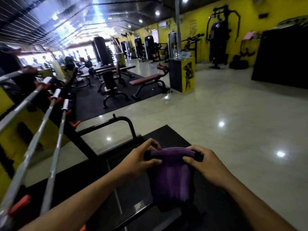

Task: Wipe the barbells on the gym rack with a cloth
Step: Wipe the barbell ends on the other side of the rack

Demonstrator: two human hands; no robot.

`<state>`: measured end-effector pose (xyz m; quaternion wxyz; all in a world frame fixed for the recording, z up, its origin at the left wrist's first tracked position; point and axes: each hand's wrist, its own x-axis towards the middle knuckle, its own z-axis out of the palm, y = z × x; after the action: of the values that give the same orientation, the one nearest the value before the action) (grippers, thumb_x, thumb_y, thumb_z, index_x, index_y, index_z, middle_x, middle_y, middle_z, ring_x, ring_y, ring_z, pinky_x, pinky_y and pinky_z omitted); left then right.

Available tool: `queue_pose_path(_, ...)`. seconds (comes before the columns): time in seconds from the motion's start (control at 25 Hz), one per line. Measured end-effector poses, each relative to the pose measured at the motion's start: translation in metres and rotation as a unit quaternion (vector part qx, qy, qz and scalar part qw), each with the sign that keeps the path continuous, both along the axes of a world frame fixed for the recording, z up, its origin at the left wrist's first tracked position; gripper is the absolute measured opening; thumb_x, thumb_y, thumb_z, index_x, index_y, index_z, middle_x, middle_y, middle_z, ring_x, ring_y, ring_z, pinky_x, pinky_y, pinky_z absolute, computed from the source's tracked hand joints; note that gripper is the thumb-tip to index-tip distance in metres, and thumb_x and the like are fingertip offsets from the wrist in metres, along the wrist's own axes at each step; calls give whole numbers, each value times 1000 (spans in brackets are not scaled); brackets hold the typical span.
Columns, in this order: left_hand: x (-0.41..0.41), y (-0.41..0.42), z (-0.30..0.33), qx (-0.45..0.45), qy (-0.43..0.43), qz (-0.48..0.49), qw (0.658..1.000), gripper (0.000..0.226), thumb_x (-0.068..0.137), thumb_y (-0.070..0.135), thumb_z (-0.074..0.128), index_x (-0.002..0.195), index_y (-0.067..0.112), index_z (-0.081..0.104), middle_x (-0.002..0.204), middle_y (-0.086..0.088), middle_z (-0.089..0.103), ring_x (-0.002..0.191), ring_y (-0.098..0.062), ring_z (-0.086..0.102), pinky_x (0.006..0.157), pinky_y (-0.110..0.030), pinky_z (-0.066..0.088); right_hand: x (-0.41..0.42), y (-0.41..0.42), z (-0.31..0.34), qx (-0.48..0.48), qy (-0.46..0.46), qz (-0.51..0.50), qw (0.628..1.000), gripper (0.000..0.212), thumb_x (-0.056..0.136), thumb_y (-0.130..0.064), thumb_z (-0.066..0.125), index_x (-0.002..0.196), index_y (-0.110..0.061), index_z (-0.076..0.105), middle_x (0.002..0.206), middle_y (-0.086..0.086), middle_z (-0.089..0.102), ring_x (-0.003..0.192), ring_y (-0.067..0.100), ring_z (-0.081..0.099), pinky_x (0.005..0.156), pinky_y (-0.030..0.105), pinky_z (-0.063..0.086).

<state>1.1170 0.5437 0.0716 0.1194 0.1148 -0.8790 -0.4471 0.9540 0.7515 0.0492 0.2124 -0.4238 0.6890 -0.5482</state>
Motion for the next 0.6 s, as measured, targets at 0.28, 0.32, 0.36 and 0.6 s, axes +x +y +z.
queue_pose_path(0.28, -116, -32, -65, 92, 36, -1, 995, 17, 93, 18, 69, 103, 22, 57, 102, -3, 69, 92, -26, 69, 84, -48, 57, -110, -27, -27, 112, 140, -5, 984, 28, 93, -7, 65, 100, -34, 62, 105, -20, 63, 96, 3, 63, 74, 13, 49)
queue_pose_path(0.32, -132, -38, -73, 90, 35, -7, 995, 16, 93, 18, 69, 104, 23, 58, 103, 0, 69, 94, -24, 68, 86, -49, 57, -125, -34, -29, 123, 152, -11, 981, 25, 93, -11, 67, 98, -35, 64, 104, -20, 65, 96, 3, 63, 74, 12, 48)
queue_pose_path(0.36, -148, -45, -81, 84, 30, -12, 996, 15, 94, 19, 69, 104, 24, 59, 103, 2, 69, 95, -21, 67, 86, -49, 56, -142, -40, -32, 134, 158, -19, 978, 22, 92, -16, 70, 98, -36, 65, 103, -20, 66, 96, 2, 62, 75, 12, 48)
queue_pose_path(0.6, -240, -81, -109, 81, 11, 16, 997, 14, 89, 18, 75, 93, 25, 63, 95, 5, 69, 86, -19, 66, 79, -47, 56, -233, -69, -62, 169, 147, -52, 973, 12, 86, -22, 78, 93, -30, 74, 88, -23, 68, 86, -3, 64, 72, 11, 46)
